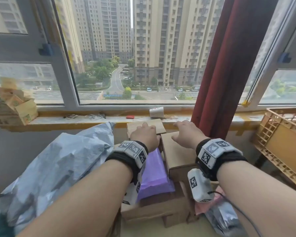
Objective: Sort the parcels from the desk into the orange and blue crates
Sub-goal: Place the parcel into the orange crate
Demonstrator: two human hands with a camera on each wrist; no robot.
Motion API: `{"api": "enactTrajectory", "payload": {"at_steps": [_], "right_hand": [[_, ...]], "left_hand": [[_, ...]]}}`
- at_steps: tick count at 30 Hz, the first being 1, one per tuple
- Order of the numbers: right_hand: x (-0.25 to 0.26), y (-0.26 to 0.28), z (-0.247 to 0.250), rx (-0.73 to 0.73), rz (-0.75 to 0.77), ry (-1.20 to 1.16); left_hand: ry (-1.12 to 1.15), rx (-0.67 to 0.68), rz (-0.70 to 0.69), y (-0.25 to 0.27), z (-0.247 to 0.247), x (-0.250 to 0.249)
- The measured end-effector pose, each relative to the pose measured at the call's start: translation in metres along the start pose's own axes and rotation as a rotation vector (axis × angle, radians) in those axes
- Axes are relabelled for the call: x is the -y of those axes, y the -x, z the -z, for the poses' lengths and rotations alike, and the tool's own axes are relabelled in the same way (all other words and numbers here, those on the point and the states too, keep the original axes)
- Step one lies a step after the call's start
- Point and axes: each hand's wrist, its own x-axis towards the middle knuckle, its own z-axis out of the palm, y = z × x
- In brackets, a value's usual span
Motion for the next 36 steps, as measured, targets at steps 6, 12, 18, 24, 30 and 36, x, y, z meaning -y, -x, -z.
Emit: {"api": "enactTrajectory", "payload": {"at_steps": [6, 12, 18, 24, 30, 36], "right_hand": [[-0.008, 0.0, -0.012, 0.004, -0.054, -0.095], [-0.015, -0.001, -0.026, 0.005, -0.12, -0.198], [-0.019, -0.001, -0.025, 0.003, -0.19, -0.306], [-0.019, 0.004, -0.018, 0.017, -0.199, -0.325], [-0.015, 0.008, -0.007, -0.02, -0.195, -0.291], [-0.013, 0.014, 0.019, -0.086, -0.208, -0.243]], "left_hand": [[0.082, 0.007, 0.006, -0.001, -0.019, -0.012], [0.205, -0.135, -0.03, 0.0, -0.027, -0.022], [0.268, -0.026, 0.033, -0.004, -0.038, -0.028], [0.373, -0.028, 0.093, -0.001, -0.035, -0.029], [0.414, -0.033, 0.104, 0.003, -0.021, -0.034], [0.658, -0.002, 0.145, 0.009, 0.0, -0.04]]}}
